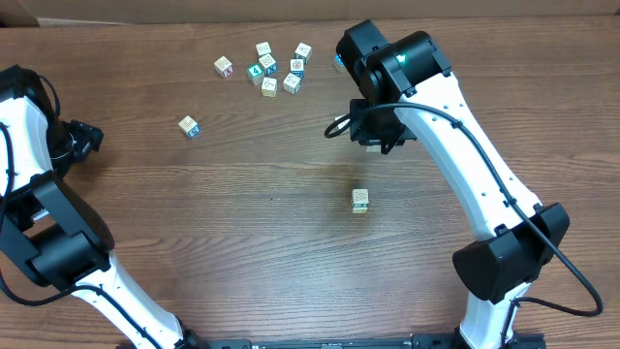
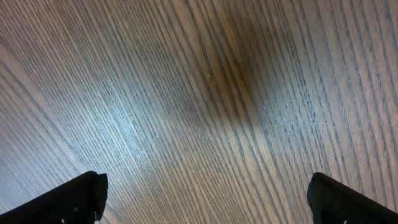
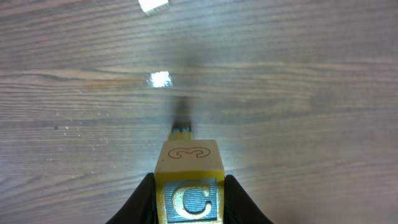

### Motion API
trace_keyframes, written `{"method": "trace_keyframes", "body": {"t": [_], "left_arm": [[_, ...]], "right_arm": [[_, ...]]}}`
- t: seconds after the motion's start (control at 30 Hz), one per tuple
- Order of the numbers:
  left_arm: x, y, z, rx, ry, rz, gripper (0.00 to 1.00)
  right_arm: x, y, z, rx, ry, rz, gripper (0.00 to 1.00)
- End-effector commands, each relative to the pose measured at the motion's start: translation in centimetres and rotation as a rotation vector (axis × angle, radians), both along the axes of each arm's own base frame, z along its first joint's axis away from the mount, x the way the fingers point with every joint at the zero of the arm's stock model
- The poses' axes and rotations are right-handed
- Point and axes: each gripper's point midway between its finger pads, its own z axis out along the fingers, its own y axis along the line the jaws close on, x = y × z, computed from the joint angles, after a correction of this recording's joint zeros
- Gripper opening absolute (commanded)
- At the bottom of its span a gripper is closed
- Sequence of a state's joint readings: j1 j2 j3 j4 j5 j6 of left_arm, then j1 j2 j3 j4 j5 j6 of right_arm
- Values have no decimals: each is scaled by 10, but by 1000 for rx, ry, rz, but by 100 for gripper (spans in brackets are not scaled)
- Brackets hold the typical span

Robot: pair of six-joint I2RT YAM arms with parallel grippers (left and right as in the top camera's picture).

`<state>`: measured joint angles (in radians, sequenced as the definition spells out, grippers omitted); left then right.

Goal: Form a tower

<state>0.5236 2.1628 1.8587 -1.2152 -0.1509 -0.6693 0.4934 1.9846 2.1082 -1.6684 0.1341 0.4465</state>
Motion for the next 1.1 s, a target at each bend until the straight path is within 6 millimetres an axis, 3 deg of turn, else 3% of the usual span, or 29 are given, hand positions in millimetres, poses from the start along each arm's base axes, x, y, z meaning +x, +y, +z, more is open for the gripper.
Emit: {"method": "trace_keyframes", "body": {"t": [0.0, 0.13, 0.4, 0.53, 0.63, 0.8, 1.07], "left_arm": [[5, 0, 1, 12, 0, -28, 100], [5, 0, 1, 12, 0, -27, 100], [5, 0, 1, 12, 0, -28, 100], [5, 0, 1, 12, 0, -28, 99], [5, 0, 1, 12, 0, -28, 100], [5, 0, 1, 12, 0, -28, 100], [5, 0, 1, 12, 0, -28, 100]], "right_arm": [[-6, -11, 8, 3, 2, -55, 18], [-11, -11, 15, 21, -8, -53, 13], [-32, -18, 70, 142, -128, -22, 15], [-41, -24, 83, 160, -163, -27, 14], [-46, -25, 80, 165, -147, -29, 13], [-52, -26, 58, 142, -78, -58, 11], [-42, -21, 28, 141, -68, -84, 8]]}}
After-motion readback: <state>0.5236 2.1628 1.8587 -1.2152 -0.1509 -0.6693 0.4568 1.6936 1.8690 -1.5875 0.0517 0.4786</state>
